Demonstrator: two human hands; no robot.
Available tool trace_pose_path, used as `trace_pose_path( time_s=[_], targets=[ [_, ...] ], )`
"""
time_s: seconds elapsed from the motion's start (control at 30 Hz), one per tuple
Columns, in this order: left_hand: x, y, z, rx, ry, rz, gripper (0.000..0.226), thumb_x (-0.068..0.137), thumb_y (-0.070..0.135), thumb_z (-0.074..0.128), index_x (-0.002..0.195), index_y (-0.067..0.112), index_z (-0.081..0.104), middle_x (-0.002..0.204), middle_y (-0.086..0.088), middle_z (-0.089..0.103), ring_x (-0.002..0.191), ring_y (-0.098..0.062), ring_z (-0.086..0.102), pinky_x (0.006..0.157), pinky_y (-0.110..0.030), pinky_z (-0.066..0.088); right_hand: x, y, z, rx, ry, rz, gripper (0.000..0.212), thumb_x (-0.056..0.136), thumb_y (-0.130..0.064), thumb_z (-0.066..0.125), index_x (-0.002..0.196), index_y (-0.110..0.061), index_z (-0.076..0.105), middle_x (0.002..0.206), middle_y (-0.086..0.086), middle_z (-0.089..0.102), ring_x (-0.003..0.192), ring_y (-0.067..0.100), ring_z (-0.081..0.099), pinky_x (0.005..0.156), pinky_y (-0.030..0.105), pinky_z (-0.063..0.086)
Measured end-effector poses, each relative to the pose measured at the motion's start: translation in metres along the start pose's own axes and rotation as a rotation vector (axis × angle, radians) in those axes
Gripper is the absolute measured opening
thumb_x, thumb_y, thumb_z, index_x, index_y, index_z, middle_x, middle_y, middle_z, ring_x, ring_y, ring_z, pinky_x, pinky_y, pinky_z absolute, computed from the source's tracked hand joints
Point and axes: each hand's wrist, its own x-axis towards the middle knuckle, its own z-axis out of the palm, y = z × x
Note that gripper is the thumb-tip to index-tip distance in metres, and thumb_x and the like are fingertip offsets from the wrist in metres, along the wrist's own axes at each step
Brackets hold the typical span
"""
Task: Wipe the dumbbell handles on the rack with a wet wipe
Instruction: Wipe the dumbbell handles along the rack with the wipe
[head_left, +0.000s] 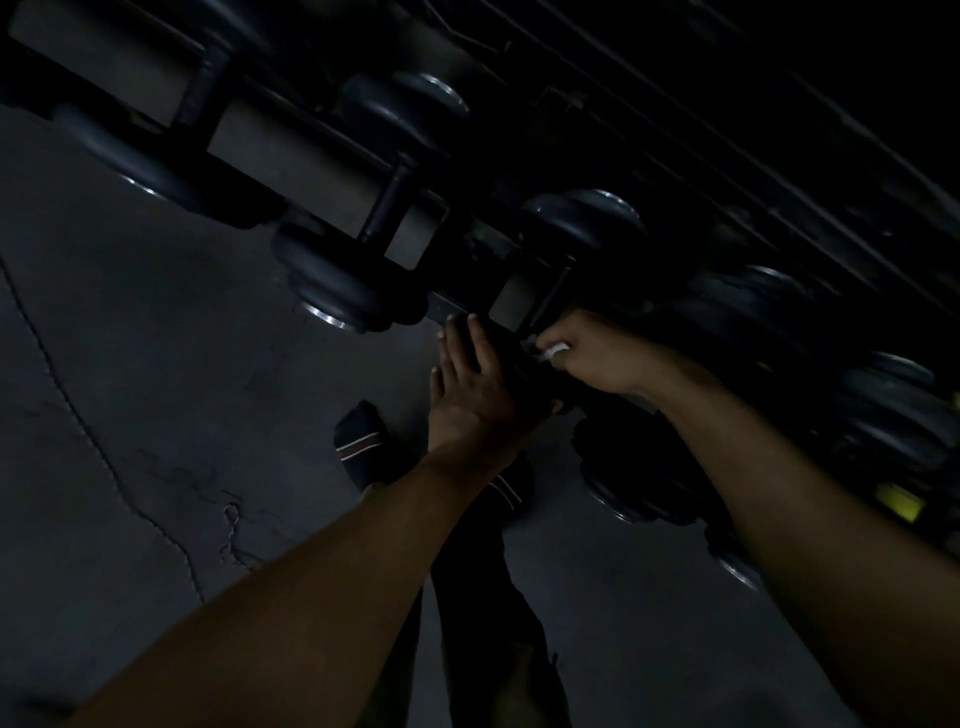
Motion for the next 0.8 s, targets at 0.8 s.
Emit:
trace_pose_path(
  time_s=[0.8],
  targets=[
    [-0.003, 0.003, -0.007, 0.026, -0.052, 0.002, 0.132, 0.072, 0.076, 0.069, 0.159, 0.018, -0.011, 0.167, -0.011, -0.013, 0.156, -0.032, -0.008, 0.125, -0.052, 0.017, 0.036, -0.001, 0.010, 1.628, 0.277, 0.398, 0.040, 0.073, 0.016, 0.036, 0.095, -0.008, 0.058, 0.109, 0.011, 0.059, 0.108, 0.028, 0.053, 0.097, 0.031, 0.046]
  ],
)
